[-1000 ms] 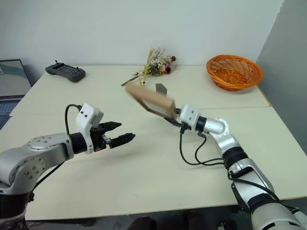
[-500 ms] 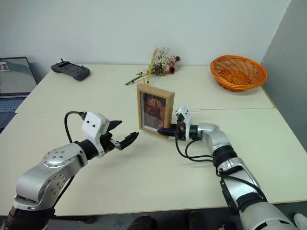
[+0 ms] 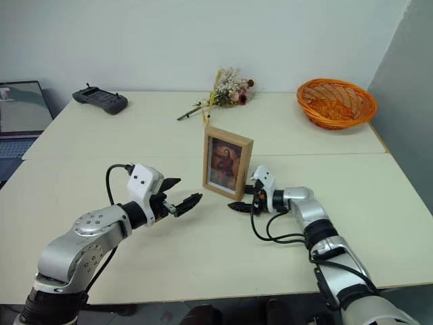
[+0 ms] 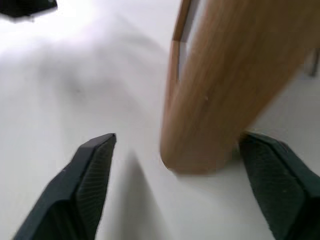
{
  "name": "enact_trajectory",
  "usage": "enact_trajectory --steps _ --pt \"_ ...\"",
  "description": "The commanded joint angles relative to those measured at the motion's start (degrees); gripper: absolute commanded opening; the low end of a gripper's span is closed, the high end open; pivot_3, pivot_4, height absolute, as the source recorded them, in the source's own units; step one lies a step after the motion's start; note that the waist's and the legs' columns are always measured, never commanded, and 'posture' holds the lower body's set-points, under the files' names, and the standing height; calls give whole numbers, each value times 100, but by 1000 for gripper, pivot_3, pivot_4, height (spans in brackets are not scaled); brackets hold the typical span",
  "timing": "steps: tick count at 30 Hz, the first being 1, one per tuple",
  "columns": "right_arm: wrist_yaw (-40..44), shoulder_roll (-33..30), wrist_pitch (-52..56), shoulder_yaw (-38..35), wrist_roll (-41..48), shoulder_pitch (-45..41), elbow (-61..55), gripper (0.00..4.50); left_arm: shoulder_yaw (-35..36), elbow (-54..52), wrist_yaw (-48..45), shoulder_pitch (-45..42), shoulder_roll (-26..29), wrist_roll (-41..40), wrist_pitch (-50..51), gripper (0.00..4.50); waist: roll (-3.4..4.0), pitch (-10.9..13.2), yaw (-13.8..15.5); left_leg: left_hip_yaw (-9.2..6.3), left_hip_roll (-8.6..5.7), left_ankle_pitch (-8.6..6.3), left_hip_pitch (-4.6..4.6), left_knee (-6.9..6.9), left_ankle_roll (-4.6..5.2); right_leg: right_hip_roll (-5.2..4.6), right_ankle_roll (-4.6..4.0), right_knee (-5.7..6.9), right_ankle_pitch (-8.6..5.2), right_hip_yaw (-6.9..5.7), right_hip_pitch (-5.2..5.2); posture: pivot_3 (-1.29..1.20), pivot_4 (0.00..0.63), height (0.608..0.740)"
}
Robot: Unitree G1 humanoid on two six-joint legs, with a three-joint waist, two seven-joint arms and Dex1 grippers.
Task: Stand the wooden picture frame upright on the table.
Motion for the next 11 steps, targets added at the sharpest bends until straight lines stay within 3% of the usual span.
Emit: enact_trajectory --steps 1,7,11 --pt "-455 -581 518 -461 12 661 -1615 4466 121 209 -258 -264 9 21 -158 4500 0 0 27 2 0 0 3 0 0 0 0 0 0 2 1 0 150 740" --pt "-1460 -814 2857 -1308 1081 1557 -4780 4466 291 443 -561 -401 86 -52 -89 4500 2 1 19 -3 2 0 -1 0 1 -1 0 3 0 -4 -1 0 150 740" --pt "-2137 -645 3816 -1477 1460 1722 -5900 4466 333 529 -774 -445 240 -20 -59 4500 3 0 -12 -15 8 -1 11 -8 2 13 0 7 0 -1 2 0 150 740"
